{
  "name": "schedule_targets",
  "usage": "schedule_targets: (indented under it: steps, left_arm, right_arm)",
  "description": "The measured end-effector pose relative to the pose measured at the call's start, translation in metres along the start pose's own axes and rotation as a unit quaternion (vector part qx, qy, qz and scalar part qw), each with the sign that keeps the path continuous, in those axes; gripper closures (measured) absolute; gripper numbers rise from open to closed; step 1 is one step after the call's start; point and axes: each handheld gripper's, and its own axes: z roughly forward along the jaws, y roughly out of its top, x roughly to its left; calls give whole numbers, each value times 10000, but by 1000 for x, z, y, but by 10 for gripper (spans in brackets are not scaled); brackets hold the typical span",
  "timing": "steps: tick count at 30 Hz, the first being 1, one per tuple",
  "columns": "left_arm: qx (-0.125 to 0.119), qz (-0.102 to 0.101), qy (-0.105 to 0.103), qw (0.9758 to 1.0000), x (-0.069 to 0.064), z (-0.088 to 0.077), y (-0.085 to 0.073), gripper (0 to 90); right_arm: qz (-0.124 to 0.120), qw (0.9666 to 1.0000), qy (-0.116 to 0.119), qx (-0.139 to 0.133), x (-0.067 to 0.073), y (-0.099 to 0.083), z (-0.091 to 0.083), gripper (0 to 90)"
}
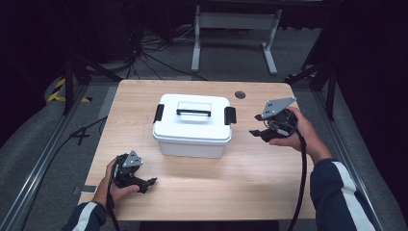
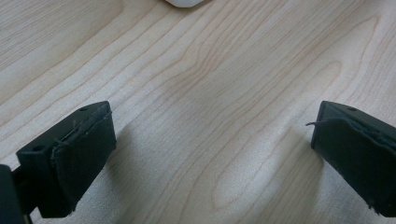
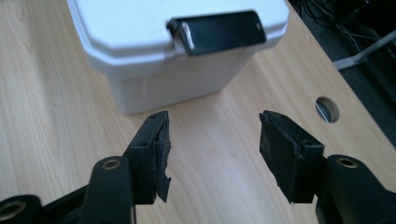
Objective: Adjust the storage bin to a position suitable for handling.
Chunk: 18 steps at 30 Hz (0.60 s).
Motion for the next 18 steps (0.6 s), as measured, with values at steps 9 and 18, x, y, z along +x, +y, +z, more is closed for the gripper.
schedule_targets:
  steps: [9, 18]
  left_arm:
    - [1, 21, 8, 10000, 0, 0, 0, 4]
    - [3, 32, 14, 10000, 0, 0, 0, 4]
  right_arm:
    - [-261, 9996, 113, 32, -12, 38, 3, 448]
    - [-659, 9972, 295, 175, -11, 82, 18, 451]
